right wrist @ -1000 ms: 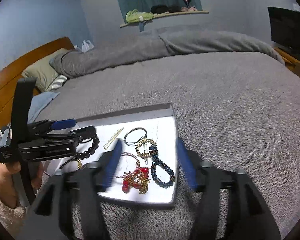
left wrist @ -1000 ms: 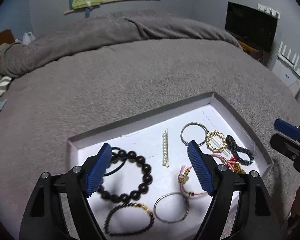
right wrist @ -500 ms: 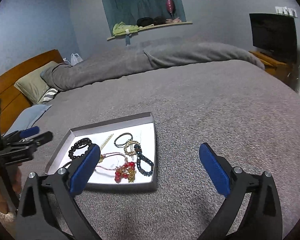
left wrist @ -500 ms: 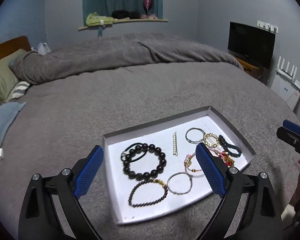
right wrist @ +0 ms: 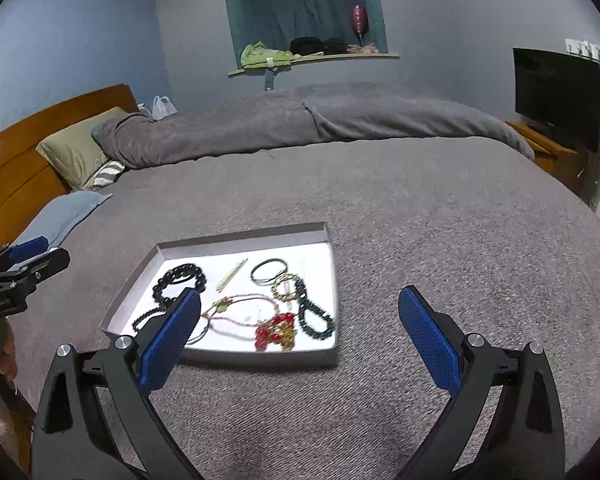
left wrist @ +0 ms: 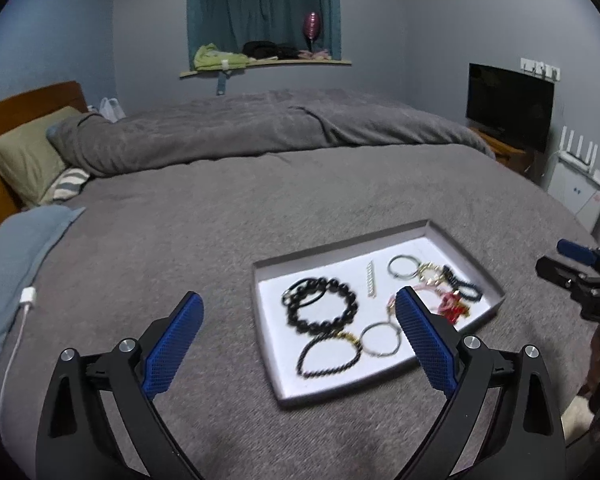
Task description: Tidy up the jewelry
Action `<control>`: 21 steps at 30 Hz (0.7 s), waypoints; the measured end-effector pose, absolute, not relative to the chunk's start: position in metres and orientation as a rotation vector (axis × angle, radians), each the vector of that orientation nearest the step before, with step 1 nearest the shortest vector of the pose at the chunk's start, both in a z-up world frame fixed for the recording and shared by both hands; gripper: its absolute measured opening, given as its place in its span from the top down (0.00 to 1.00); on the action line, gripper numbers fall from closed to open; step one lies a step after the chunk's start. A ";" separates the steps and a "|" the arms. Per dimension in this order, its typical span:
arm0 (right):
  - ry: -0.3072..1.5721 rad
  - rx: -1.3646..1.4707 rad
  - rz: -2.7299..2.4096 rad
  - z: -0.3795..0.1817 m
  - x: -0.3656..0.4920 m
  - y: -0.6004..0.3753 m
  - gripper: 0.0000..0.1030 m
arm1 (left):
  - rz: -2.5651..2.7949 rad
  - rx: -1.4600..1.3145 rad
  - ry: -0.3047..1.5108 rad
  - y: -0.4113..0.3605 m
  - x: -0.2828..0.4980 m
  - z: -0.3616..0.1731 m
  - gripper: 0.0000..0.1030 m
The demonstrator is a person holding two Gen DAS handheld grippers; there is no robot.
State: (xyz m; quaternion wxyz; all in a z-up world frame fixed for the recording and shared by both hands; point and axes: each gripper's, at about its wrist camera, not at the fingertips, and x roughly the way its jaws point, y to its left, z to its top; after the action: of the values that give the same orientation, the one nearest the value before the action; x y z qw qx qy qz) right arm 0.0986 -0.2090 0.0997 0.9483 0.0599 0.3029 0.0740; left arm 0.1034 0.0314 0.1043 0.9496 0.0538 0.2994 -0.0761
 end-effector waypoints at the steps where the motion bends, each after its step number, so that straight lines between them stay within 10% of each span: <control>1: 0.620 0.116 0.152 0.098 0.097 -0.207 0.05 | -0.146 0.114 0.614 0.032 0.101 0.101 0.07; 21: 0.627 -0.013 0.123 0.011 0.086 -0.182 0.05 | -0.081 0.101 0.696 0.008 0.070 -0.012 0.07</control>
State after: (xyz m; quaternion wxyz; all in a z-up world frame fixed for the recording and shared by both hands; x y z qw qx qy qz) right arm 0.0861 -0.1819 0.0110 0.9494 -0.0065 0.3082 0.0606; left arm 0.0703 0.0082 -0.0120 0.9380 0.0495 0.3407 -0.0397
